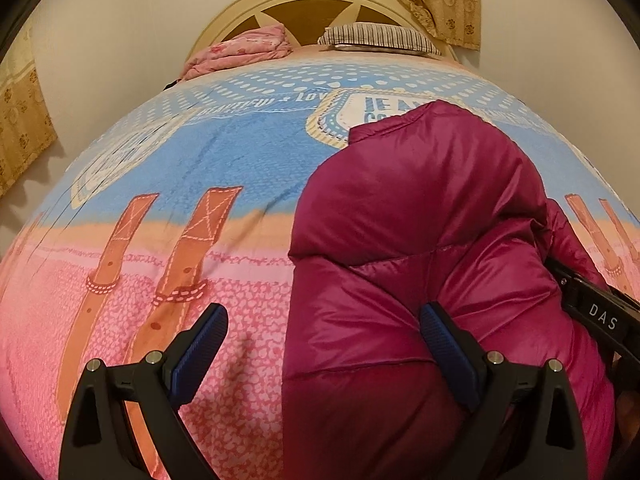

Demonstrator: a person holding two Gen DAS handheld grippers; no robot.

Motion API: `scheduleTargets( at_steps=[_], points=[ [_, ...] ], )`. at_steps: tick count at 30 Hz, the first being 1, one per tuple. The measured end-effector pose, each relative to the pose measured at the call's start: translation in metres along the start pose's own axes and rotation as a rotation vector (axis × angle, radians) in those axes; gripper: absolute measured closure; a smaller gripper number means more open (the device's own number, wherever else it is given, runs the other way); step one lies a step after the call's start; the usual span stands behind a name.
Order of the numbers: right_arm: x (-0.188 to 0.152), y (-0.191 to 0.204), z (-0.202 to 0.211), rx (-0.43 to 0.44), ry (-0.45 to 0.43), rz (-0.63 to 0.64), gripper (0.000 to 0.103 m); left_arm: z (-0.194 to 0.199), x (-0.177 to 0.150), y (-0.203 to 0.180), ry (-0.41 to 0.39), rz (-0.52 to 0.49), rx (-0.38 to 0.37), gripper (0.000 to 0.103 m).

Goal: Fold large clothes
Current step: 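Grasp the folded magenta jacket bundle with the left gripper while the right gripper grasps it too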

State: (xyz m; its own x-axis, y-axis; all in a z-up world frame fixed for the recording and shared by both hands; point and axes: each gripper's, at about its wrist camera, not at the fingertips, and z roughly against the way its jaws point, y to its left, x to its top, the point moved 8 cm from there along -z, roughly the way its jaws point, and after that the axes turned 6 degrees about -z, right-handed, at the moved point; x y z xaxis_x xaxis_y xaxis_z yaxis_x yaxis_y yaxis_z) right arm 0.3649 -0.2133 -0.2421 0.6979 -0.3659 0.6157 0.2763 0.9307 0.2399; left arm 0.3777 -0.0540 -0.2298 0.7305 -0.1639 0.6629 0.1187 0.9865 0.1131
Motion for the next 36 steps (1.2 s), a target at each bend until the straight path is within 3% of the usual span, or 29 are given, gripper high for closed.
scheduleTargets(
  at_steps=[3, 5, 7, 16, 28, 36],
  points=[
    [-0.001, 0.003, 0.001, 0.016, -0.002, 0.01, 0.043, 0.0, 0.001, -0.002, 0.0, 0.002, -0.034, 0.009],
    [-0.002, 0.005, 0.002, 0.03, 0.001, 0.013, 0.045, 0.003, 0.002, -0.009, -0.016, -0.017, -0.075, 0.028],
    [-0.002, 0.005, 0.002, 0.049, 0.004, 0.01, 0.048, 0.007, 0.004, -0.019, -0.036, -0.064, -0.081, 0.037],
    [-0.005, 0.007, 0.005, 0.097, 0.009, 0.006, 0.057, 0.01, 0.006, -0.027, -0.054, -0.106, -0.068, 0.047],
    [-0.006, 0.008, 0.006, 0.11, 0.011, 0.004, 0.059, 0.011, 0.004, -0.03, -0.066, -0.11, -0.064, 0.051],
    [-0.007, 0.012, 0.009, 0.128, 0.004, 0.022, 0.069, 0.016, 0.004, -0.03, -0.084, -0.11, -0.046, 0.071]
  ],
)
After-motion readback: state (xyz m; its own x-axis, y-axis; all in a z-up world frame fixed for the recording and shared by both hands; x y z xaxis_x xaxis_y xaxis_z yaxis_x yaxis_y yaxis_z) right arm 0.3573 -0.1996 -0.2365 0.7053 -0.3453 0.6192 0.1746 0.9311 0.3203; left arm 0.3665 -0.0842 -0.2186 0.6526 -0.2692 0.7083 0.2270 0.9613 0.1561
